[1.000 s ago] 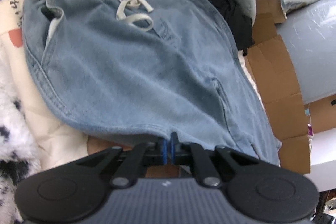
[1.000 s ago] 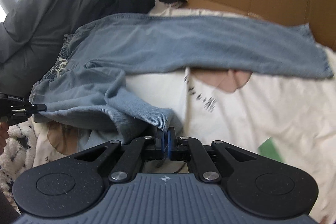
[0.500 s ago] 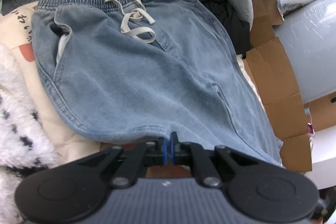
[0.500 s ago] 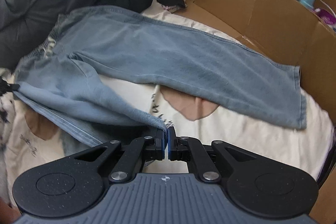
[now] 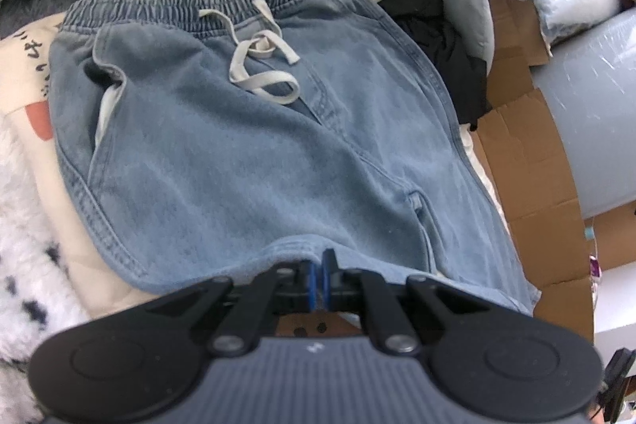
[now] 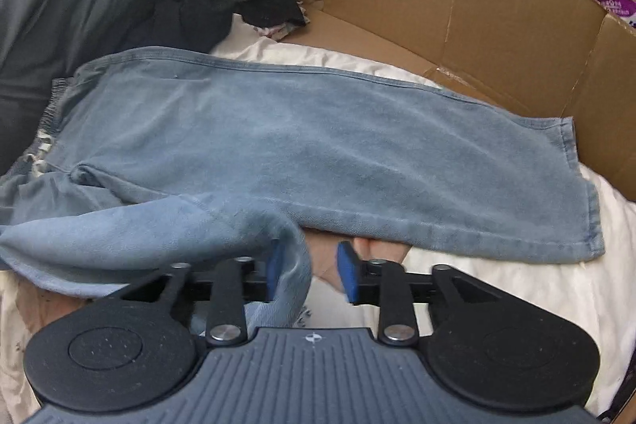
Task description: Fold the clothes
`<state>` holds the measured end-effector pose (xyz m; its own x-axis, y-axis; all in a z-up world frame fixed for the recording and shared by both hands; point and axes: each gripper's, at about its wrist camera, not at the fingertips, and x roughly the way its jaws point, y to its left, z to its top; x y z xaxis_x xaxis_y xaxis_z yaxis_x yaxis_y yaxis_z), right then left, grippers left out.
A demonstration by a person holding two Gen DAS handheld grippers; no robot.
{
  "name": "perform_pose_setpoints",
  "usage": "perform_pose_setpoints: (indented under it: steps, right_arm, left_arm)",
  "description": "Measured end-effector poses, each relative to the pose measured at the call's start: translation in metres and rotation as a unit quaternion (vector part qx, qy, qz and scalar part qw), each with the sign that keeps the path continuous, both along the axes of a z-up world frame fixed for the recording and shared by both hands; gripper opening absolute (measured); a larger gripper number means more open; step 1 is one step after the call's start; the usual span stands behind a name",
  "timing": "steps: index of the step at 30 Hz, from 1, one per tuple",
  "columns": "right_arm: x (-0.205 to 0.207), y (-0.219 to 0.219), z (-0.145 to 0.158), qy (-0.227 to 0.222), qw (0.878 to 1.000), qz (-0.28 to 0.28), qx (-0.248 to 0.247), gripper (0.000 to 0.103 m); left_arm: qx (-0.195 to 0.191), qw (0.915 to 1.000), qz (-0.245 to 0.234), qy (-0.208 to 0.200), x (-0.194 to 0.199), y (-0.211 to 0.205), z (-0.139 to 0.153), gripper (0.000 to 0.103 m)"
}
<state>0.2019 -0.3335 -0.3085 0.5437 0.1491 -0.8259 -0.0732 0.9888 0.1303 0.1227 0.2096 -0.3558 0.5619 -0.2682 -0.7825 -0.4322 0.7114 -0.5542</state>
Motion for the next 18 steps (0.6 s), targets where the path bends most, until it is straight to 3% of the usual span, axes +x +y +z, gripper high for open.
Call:
perform_pose_setpoints:
  steps: [8, 18]
  right_arm:
    - [-0.046, -0.006, -0.002, -0.001, 0.998, -0.031, 0.048, 0.041]
    - [-0.118, 0.015, -0.050, 0.040, 0.993, -0.036, 0.104, 0.041]
  left_arm:
    - [0.009, 0.9999, -0.004, 0.013, 0.005, -0.003, 0.001, 0.004]
    - [0.013, 0.9998, -0.005, 0.010, 0.004, -0.005, 0.000, 0.004]
